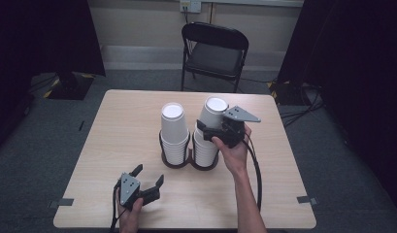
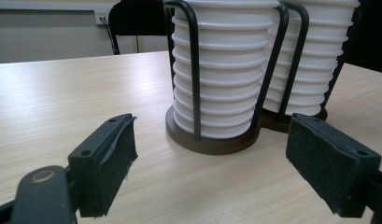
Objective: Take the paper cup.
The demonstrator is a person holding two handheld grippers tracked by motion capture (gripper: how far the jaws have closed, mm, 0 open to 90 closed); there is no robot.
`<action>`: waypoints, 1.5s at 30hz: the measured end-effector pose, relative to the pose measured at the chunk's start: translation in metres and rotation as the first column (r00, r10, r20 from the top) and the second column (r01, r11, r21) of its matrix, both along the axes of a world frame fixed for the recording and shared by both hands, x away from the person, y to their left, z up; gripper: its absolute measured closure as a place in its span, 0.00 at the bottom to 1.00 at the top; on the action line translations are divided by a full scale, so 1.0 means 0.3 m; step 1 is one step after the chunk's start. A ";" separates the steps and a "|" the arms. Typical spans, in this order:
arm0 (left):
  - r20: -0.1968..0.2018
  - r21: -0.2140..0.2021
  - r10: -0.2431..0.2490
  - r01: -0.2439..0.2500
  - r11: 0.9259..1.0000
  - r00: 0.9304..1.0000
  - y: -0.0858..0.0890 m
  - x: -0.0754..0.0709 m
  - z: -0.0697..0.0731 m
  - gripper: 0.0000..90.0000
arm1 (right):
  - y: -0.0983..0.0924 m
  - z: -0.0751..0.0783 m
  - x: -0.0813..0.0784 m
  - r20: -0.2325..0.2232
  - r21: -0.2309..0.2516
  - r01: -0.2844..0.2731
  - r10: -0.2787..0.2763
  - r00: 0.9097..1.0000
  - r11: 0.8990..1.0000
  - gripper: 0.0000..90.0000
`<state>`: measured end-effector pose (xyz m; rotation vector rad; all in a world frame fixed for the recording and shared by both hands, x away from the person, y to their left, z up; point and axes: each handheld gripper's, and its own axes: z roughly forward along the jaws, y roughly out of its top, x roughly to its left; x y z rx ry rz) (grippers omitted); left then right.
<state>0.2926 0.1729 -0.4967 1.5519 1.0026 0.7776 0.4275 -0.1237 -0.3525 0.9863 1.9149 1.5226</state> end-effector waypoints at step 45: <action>-0.002 0.036 -0.018 0.018 0.999 1.000 -0.011 -0.001 0.002 0.20 | -0.072 0.191 -0.090 0.086 0.106 0.002 -0.011 0.996 0.994 0.16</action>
